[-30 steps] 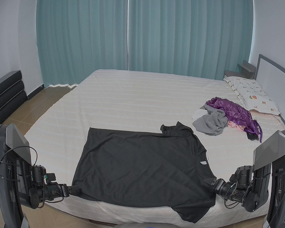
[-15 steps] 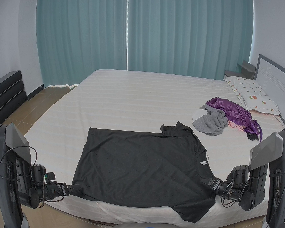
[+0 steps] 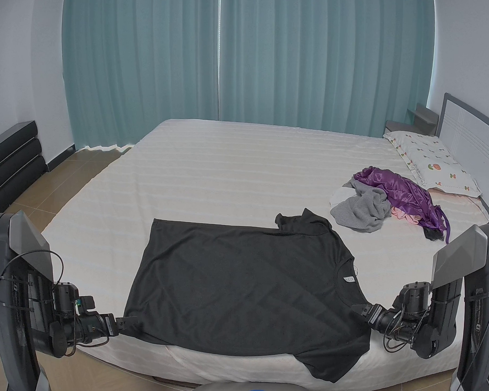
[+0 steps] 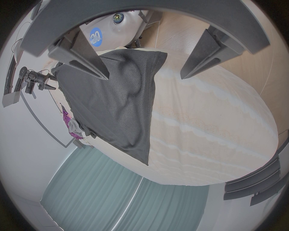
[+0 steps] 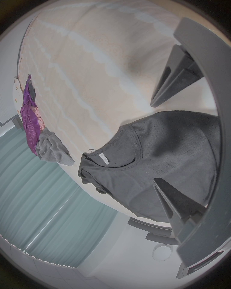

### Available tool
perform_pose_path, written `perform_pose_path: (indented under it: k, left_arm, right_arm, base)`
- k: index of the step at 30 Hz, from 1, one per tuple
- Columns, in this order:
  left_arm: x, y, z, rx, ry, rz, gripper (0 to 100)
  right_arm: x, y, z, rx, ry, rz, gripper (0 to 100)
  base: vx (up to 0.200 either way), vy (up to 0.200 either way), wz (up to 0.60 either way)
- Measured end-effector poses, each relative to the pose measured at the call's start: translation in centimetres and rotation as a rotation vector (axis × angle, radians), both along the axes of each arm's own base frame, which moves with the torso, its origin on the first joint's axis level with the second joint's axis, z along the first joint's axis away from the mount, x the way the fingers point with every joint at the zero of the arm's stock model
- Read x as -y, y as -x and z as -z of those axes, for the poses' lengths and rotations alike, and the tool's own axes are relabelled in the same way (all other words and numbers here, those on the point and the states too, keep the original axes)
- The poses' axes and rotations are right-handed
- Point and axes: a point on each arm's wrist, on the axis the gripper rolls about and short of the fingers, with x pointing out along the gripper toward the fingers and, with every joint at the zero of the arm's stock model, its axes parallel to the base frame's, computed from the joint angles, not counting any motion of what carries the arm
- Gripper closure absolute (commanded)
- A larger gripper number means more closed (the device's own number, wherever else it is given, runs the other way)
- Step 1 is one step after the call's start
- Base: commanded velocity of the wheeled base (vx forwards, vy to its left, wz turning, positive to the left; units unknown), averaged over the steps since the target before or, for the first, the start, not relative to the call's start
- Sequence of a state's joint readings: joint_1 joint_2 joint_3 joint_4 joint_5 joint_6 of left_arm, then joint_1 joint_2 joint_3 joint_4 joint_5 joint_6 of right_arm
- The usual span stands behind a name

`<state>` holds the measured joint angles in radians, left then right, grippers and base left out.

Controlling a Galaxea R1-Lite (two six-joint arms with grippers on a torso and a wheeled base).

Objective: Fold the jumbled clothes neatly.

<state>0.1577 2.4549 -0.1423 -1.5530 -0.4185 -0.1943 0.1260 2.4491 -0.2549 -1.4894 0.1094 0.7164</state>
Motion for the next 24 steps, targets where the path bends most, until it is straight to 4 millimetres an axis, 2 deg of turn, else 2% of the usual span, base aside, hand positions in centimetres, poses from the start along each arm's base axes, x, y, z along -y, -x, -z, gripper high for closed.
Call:
perform_pose_path:
  k: [1,2,10,24]
  left_arm:
    - [0.0,0.0,0.0,0.0,0.0,0.0,0]
    - [0.0,0.0,0.0,0.0,0.0,0.0,0]
    - [0.0,0.1,0.0,-0.004,0.002,0.0,0]
    - [0.0,-0.1,-0.2,-0.002,0.036,-0.016,0]
  right_arm:
    - [0.0,0.0,0.1,-0.006,0.002,-0.005,0]
    - [-0.1,0.0,0.2,-0.013,0.007,-0.011,100]
    - [-0.2,-0.6,0.1,0.006,0.032,-0.032,100]
    - [0.5,-4.2,-1.1,0.153,0.019,0.016,100]
  base:
    - [0.0,0.0,0.0]
    - [0.0,0.0,0.0]
    - [0.0,0.0,0.0]
    - [0.0,0.0,0.0]
